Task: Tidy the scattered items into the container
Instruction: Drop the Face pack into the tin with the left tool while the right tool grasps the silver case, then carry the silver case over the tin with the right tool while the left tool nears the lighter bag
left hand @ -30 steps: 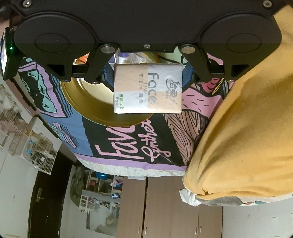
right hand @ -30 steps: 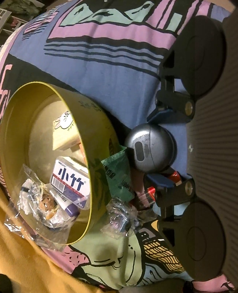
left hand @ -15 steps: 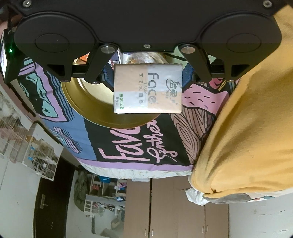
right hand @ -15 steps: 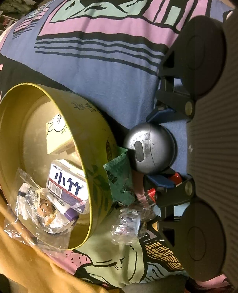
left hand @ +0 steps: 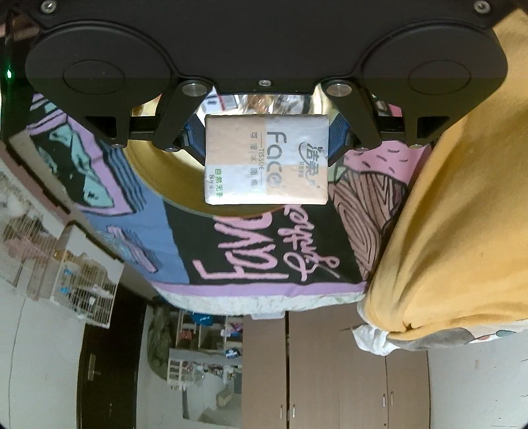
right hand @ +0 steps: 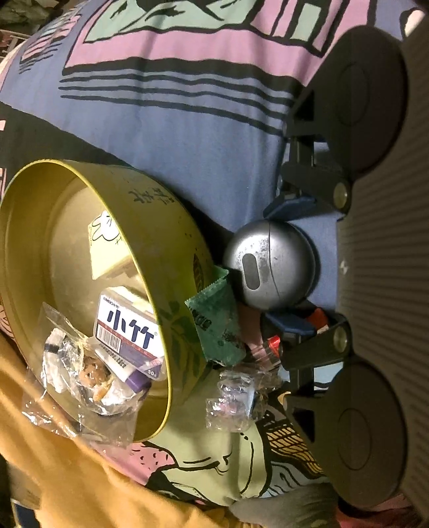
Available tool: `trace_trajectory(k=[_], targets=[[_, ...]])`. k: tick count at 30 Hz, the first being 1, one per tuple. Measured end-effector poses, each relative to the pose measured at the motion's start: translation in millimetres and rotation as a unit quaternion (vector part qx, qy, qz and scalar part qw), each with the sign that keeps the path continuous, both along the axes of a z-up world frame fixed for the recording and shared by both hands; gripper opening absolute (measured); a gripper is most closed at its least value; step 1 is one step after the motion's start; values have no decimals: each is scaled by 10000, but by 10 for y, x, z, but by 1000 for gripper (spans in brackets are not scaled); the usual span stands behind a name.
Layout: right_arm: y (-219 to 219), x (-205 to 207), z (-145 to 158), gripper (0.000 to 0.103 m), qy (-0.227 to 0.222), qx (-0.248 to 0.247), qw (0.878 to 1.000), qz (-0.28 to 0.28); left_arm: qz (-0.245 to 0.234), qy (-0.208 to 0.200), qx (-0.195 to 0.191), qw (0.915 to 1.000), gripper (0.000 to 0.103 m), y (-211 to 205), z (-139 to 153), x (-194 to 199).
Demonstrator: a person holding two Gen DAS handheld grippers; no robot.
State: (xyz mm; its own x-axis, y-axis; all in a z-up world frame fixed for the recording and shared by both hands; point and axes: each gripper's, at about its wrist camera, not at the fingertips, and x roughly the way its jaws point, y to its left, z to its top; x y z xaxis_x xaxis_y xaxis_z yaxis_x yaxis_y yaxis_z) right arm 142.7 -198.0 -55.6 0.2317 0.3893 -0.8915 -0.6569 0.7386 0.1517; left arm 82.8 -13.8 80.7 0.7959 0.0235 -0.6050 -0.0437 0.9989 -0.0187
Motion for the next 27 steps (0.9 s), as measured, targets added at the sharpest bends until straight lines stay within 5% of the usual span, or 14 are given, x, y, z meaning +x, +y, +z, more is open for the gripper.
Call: trace_trajectory(k=[3,6,15,27], targets=[[-31,-63,103,63,-59,36,10000,26,-66,-130,-24,9999,70,-23,17,87],[-126,-134,223,63,-138,65,9999,5,-81,-136,12,9999,97,-27,-49,195],[-364,-358,589,63,-269,236,9994,-23,82,163,-481,9987,98,210,-164,112],[-432,-465,805,63,-411,282,9985,-213,-627,689,-574,9940,96,96,-391,-143]])
